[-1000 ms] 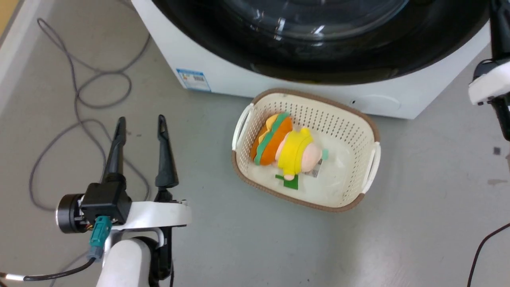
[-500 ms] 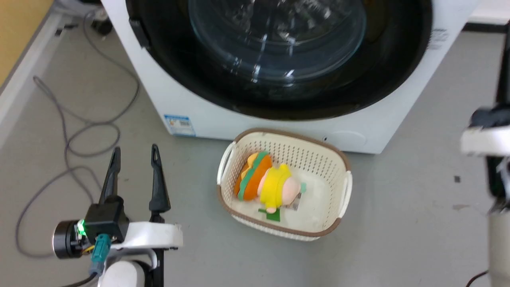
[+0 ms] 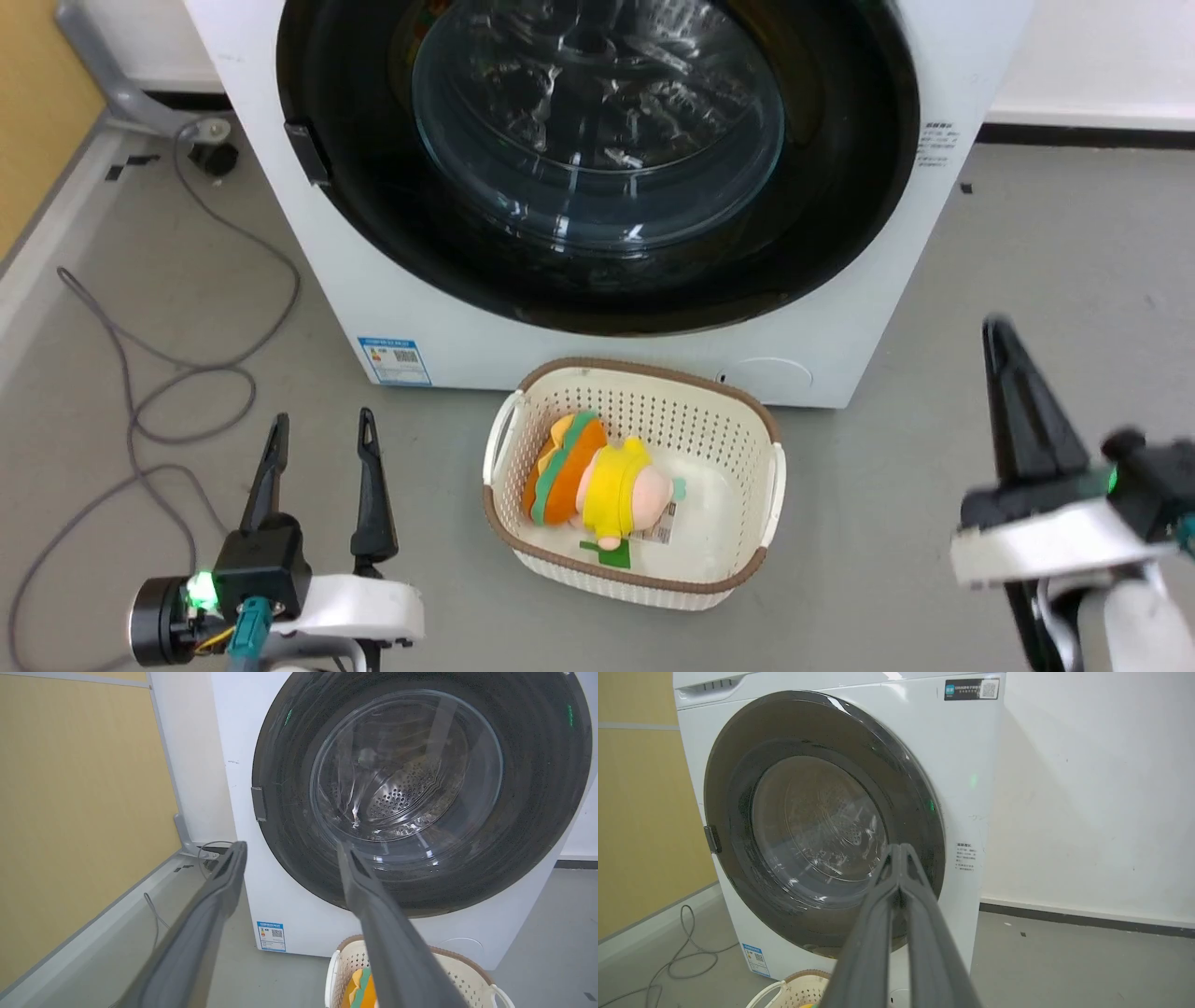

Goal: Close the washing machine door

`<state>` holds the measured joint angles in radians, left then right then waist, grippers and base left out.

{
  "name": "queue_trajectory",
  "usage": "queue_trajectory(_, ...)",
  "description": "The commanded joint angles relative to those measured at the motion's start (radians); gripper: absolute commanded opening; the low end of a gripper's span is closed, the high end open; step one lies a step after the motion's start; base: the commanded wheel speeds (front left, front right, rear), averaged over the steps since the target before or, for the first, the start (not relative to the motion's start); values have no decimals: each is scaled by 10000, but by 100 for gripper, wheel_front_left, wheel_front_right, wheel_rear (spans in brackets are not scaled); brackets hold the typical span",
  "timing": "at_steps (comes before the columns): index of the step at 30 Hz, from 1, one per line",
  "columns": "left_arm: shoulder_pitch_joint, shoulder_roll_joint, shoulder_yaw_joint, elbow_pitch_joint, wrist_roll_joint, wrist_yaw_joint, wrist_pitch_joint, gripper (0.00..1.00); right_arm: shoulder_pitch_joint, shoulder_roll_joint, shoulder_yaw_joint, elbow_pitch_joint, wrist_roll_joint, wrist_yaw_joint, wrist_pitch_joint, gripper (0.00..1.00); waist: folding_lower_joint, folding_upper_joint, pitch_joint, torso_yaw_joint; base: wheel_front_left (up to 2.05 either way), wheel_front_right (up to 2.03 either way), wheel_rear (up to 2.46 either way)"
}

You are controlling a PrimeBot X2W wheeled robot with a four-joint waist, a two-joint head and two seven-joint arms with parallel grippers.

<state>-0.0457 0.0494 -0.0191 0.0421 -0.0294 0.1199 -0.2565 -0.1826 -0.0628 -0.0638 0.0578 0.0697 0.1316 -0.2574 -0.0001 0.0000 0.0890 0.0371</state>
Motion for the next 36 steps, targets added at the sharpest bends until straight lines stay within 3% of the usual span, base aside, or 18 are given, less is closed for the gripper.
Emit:
queue_trajectory(1,198,14,-3,-6,31,-59,-53,100,394,78,-93,112,231,-9,-44,0,1,0,-89,-5,0,0,0)
queue_trajectory(2,256,14,-22,-15,41,-66,-53,100,593,99,-80,158,334,-9,-44,11,1,0,-118,-2,0,0,0)
queue_trajectory(3,308,14,-37,-14,62,-67,-53,100,781,110,-23,221,352,-9,-44,41,1,0,-143,-4,0,0,0)
queue_trajectory(4,350,14,-38,1,61,-74,-53,100,935,115,34,292,457,-9,-44,97,1,0,-160,-14,0,0,0)
queue_trajectory(5,385,13,-40,12,48,-85,-53,100,1058,118,73,318,642,-9,-44,100,1,0,-174,-24,0,0,0)
queue_trajectory(17,532,11,-92,115,-151,-318,-53,100,1592,124,365,320,632,-9,-44,100,1,0,-225,-2,0,0,0)
queue_trajectory(18,417,-2,-84,101,-176,-323,9,0,1440,79,361,334,686,-2,7,0,1,0,-226,-9,0,0,0)
queue_trajectory(36,422,-1,-44,37,-117,-434,332,0,1478,85,399,220,519,-3,330,0,1,0,-312,-56,0,0,0)
